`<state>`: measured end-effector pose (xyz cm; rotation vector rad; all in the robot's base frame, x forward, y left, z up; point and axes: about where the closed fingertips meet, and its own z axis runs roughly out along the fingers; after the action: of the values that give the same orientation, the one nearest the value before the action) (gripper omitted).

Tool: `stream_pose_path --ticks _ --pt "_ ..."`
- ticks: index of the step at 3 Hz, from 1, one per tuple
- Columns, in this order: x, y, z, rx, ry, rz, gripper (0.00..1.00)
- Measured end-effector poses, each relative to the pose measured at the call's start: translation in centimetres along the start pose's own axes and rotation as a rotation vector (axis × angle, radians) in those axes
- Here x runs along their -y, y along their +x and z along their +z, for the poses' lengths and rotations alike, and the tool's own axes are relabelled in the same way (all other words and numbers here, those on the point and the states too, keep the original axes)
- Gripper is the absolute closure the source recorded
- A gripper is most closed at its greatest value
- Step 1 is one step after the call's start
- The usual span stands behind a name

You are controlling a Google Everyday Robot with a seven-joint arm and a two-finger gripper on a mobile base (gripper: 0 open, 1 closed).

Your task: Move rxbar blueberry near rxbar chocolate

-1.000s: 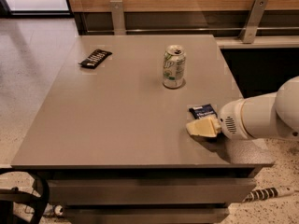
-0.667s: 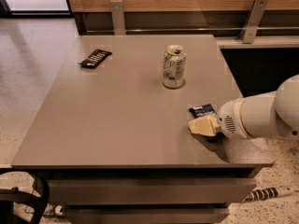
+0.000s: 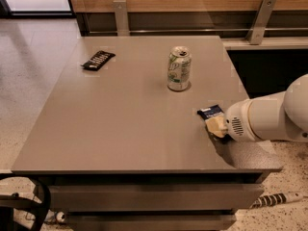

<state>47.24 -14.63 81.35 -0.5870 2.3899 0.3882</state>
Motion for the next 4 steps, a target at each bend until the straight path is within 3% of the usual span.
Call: stream_pose_path --ticks 4 --pt "-0.01 -0.07 -0.08 0.0 0.0 -0.001 1.0"
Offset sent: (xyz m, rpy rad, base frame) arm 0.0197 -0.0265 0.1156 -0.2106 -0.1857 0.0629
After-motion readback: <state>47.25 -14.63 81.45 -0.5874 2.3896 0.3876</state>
